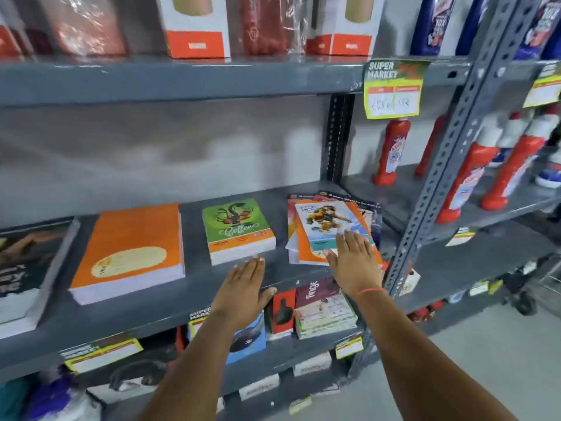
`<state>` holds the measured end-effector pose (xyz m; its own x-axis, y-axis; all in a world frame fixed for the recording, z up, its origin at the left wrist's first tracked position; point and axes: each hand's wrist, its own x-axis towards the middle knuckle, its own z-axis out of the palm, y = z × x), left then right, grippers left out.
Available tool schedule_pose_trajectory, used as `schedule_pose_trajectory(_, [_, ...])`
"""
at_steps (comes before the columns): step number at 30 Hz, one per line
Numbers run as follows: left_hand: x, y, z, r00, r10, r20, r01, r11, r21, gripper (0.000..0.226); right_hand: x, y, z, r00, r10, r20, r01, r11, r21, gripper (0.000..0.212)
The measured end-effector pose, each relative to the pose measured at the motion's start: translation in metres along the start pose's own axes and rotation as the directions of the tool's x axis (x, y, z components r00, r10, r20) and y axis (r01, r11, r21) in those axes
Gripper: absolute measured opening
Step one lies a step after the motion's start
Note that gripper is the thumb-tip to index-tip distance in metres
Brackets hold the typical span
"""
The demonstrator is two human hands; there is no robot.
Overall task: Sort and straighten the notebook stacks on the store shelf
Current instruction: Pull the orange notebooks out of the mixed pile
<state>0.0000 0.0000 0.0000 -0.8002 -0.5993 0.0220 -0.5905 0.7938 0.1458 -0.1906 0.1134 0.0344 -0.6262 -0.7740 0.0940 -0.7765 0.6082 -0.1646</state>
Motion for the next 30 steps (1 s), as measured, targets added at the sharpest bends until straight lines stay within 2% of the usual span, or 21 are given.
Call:
schedule_pose_trajectory(4, [0.025,0.007,0.021,0.998,-0.046,-0.043,0.044,0.998,-0.044,0.117,0.034,0.019,0.015,0.988,0.102,0.117,-0.111,0.991,0.073,0.05])
schedule_pose_trajectory(8, [0.041,0.007,0.041,0.99,-0.116,-0.076,0.115,0.993,-0.021,0.116,0.075,0.033,0.017,0.981,0.153,0.122,-0.174,0.967,0.186,0.046])
schedule_pose_trajectory(11, [0.041,0.009,0.04,0.988,-0.139,-0.068,0.14,0.99,0.001,0.112,0.11,0.036,0.014,0.937,0.211,0.278,-0.28,0.931,0.236,0.064])
schedule_pose_trajectory(14, [0.04,0.009,0.04,0.988,-0.134,-0.076,0.136,0.991,0.02,0.108,0.139,0.04,0.018,0.884,0.227,0.409,-0.326,0.926,0.191,0.088])
schedule_pose_trajectory(19, [0.04,0.011,0.038,0.986,-0.14,-0.088,0.143,0.989,0.026,0.099,0.152,0.042,0.017,0.848,0.231,0.478,-0.341,0.927,0.156,0.091])
schedule_pose_trajectory(21, [0.039,0.011,0.038,0.987,-0.142,-0.075,0.145,0.989,0.034,0.098,0.159,0.046,0.023,0.813,0.274,0.513,-0.376,0.921,0.104,0.119])
schedule_pose_trajectory(23, [0.038,0.01,0.039,0.987,-0.141,-0.079,0.144,0.989,0.027,0.1,0.176,0.056,0.039,0.784,0.306,0.54,-0.405,0.912,0.072,0.131])
schedule_pose_trajectory(26, [0.039,0.01,0.039,0.987,-0.134,-0.09,0.138,0.99,0.035,0.1,0.177,0.062,0.039,0.776,0.333,0.536,-0.434,0.898,0.072,0.123])
schedule_pose_trajectory(30, [0.039,0.01,0.038,0.986,-0.143,-0.082,0.146,0.989,0.031,0.098,0.151,0.059,0.009,0.796,0.336,0.504,-0.505,0.828,0.245,0.096])
